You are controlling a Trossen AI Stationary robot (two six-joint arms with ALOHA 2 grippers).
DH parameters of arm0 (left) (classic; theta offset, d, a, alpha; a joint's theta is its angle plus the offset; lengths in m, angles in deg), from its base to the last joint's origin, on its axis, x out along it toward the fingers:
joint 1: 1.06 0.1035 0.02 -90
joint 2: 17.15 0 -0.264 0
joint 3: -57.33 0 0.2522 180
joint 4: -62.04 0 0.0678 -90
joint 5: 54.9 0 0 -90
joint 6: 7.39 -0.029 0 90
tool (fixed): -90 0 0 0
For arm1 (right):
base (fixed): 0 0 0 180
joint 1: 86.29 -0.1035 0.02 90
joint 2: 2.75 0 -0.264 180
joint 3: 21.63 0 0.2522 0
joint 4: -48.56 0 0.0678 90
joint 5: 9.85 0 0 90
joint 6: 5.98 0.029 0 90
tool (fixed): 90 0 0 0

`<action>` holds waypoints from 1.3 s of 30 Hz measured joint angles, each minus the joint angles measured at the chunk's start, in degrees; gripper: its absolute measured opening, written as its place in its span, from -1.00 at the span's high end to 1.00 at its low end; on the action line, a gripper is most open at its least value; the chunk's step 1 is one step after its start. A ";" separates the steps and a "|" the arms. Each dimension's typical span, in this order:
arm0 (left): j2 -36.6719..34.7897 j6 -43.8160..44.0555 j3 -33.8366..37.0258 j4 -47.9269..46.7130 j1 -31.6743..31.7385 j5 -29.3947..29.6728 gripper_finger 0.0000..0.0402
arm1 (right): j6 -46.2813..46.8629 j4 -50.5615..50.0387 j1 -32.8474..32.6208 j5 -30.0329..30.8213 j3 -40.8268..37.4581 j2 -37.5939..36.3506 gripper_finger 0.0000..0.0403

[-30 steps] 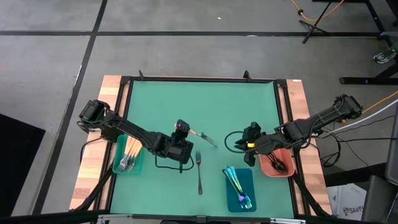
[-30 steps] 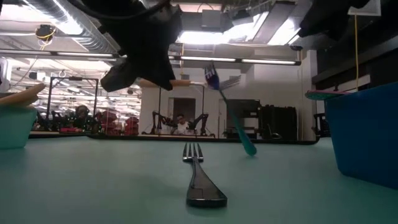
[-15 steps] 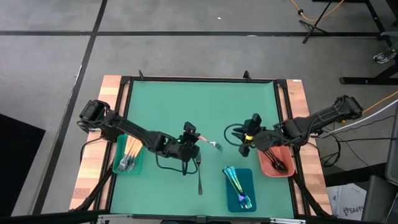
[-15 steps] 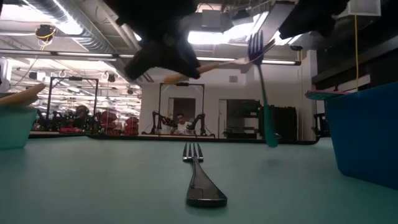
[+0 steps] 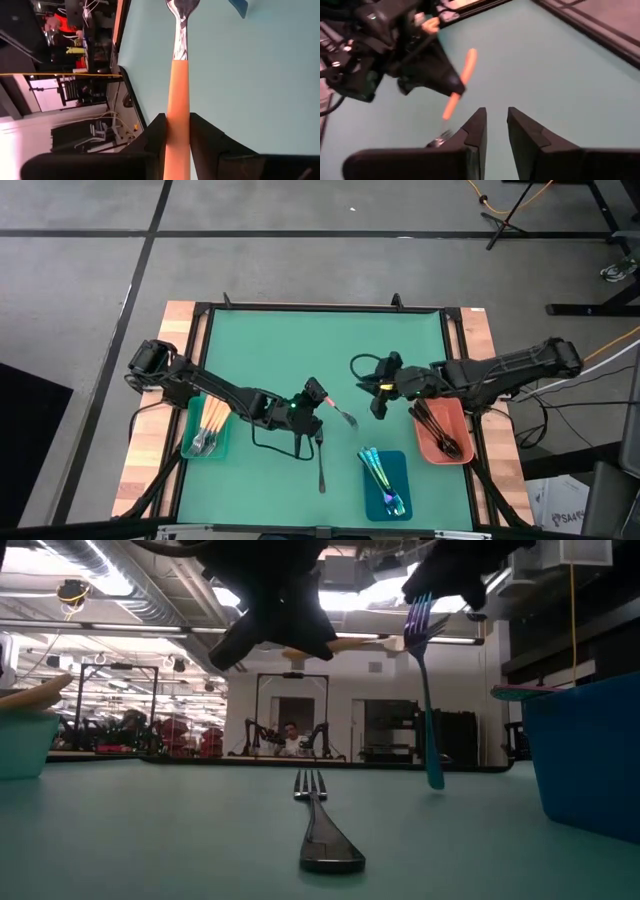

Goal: Sort silverware by color (type)
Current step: Put the yellow fork into the green bin

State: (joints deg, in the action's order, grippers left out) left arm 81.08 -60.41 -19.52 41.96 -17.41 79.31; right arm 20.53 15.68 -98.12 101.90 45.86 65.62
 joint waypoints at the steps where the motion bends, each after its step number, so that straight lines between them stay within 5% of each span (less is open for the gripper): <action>1: 0.01 -0.08 0.00 0.02 0.14 -0.03 0.71 | -0.93 0.92 0.40 -1.40 0.00 0.84 0.66; 15: 0.00 -0.08 0.00 0.04 2.11 0.01 0.71 | -12.29 8.74 1.05 -9.44 0.00 11.18 0.66; 22: 0.00 -0.08 0.00 0.00 2.09 0.00 0.72 | -13.55 8.66 1.05 -11.39 0.00 11.51 0.66; 31: 0.00 -0.13 0.00 -0.22 2.11 0.08 0.72 | -13.44 7.15 1.04 -21.81 0.00 11.51 0.66; 39: 0.00 -0.26 -0.04 -0.94 2.11 4.67 0.72 | -13.38 2.24 0.98 -26.84 0.00 11.45 0.66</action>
State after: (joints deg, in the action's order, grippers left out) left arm 81.08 -60.68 -19.56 41.01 -15.30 83.98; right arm 7.15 17.92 -97.14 75.06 45.86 77.07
